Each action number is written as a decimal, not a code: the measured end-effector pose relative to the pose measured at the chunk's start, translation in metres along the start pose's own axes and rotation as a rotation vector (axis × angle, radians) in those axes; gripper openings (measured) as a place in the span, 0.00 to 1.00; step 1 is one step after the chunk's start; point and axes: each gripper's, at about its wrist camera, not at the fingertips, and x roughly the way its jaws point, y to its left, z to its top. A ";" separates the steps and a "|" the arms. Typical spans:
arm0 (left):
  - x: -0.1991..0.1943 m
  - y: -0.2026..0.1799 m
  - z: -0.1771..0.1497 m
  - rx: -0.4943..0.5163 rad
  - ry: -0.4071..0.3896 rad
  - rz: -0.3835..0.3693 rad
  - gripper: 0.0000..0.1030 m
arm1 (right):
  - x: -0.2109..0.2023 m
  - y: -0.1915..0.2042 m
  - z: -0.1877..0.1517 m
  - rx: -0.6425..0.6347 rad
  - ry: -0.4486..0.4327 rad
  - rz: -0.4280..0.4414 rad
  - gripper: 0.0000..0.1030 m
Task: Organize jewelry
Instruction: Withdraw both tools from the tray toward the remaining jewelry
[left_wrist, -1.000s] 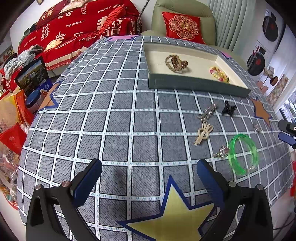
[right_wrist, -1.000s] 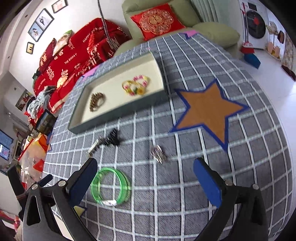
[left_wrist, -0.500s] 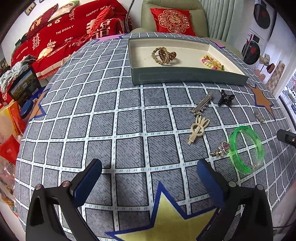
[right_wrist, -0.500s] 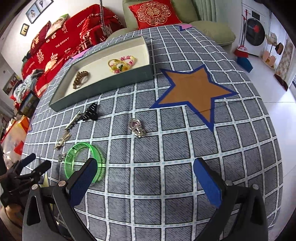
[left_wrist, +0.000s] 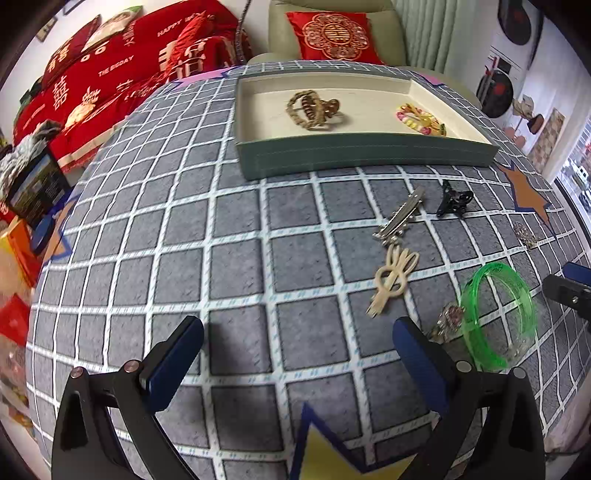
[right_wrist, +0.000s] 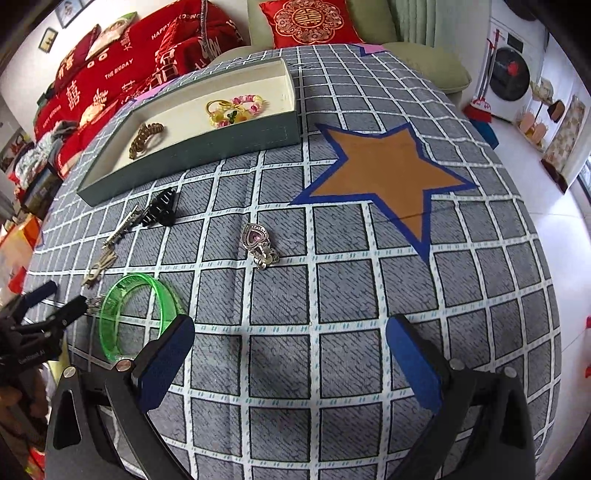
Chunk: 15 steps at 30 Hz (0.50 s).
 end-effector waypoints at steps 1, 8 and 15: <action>0.001 -0.002 0.002 0.007 0.000 -0.001 1.00 | 0.001 0.002 0.000 -0.005 0.000 -0.004 0.97; 0.002 -0.017 0.008 0.051 -0.008 -0.047 0.98 | 0.006 0.011 0.005 -0.063 -0.018 -0.074 0.82; 0.000 -0.030 0.017 0.095 -0.012 -0.073 0.77 | 0.009 0.021 0.013 -0.109 -0.031 -0.082 0.76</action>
